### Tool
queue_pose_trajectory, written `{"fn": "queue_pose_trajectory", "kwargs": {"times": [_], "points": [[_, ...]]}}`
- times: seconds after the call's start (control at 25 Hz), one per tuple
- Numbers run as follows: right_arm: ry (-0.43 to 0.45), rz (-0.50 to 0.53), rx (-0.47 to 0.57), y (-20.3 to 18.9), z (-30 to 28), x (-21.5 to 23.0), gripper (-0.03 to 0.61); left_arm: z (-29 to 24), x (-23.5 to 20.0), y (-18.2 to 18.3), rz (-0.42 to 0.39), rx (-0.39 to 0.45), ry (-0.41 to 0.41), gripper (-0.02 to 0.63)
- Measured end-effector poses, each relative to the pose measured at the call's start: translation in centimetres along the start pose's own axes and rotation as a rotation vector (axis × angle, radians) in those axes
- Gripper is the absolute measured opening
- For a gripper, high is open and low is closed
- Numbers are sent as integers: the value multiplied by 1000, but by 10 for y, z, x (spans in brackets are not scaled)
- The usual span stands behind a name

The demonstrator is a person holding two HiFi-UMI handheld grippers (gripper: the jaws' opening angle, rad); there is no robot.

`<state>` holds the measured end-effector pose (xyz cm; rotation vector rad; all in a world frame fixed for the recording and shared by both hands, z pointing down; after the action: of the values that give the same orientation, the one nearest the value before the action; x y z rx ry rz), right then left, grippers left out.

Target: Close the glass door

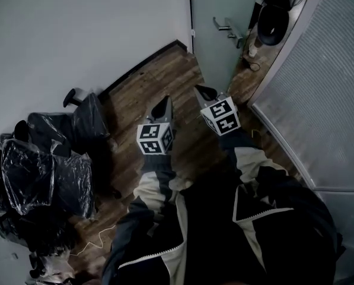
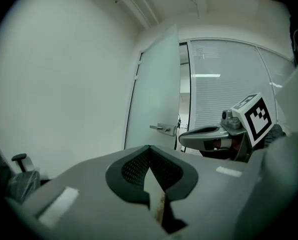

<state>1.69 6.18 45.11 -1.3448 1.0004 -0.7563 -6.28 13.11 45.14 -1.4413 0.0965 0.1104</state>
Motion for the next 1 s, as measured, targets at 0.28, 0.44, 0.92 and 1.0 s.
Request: {"fn": "queue_pose_trajectory", "kwargs": {"times": [0.28,0.44,0.92,1.0], "points": [[-65,17,-31,-1,-36,20,4,-34,-33,-1,-7,5,-47,0],[-80,-6,-59,-13,-55,35,5,-59,-46,-6,9,0,-47,0],[-31,-80,-15,-30,-175,110,4,-165,-119,-20,-38,-83,51,0],[-8,-81,-13,-31,-197,126,5,-191,-128,-19,-52,-76,65,0]]}}
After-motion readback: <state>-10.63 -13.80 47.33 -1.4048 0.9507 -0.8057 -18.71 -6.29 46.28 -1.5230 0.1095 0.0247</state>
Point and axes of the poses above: the fingertips, and each gripper's own axes: z backward along the fingers, x to its right, y out of its top, the point moved 1 cm from there along z, backward along the fingers, and after that the axes turned 15 degrees about x, right-handed, at the moved point
